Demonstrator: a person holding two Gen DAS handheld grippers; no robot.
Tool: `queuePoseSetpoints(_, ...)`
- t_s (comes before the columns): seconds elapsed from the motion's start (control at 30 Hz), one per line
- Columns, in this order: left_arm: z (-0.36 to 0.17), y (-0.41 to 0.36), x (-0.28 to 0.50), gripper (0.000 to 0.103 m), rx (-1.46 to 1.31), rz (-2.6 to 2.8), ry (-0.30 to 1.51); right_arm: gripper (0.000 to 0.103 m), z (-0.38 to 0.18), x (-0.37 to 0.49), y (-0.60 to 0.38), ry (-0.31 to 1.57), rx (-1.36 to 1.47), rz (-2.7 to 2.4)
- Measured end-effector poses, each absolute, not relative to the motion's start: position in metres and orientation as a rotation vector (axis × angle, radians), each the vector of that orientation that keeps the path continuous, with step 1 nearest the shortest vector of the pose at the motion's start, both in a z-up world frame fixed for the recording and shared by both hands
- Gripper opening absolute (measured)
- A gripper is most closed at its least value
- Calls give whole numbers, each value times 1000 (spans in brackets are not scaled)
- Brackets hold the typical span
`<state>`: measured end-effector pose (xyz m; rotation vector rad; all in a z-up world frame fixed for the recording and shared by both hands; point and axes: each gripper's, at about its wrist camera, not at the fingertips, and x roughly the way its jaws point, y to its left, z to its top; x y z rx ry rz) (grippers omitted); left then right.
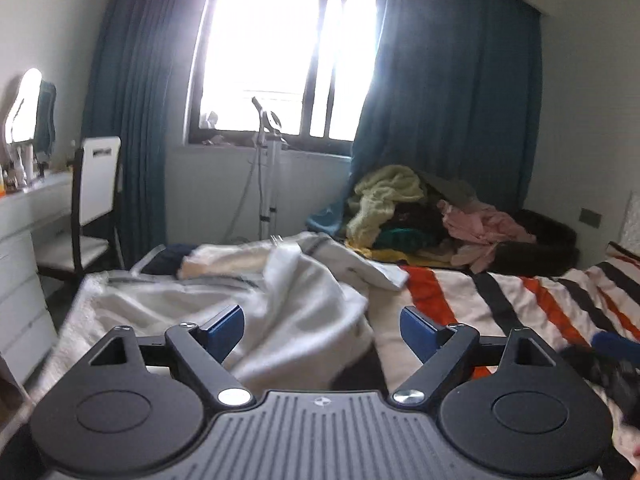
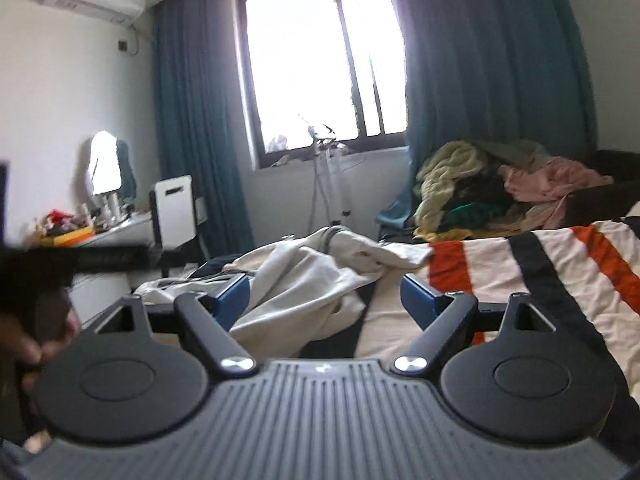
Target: Fold clothes
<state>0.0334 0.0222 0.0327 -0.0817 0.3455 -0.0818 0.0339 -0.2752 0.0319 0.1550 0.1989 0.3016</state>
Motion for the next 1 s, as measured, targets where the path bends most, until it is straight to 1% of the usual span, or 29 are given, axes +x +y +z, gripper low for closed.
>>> queuePoseSetpoints(0.17,-7,10,17,88,59,-127,327,85,6,46,-283,202,201,250)
queuePoseSetpoints(0.33,-25,6,11,90,83,-137,319,84,-3,53,-282,211,195,240)
queuePoseSetpoints(0.57,-33,4,16,90,98,-144,338,84,-5,52,-275,209,138,225)
queuePoseSetpoints(1.0,-34,10,37,90,49,-112,399,84,1,47,-292,218,212,183)
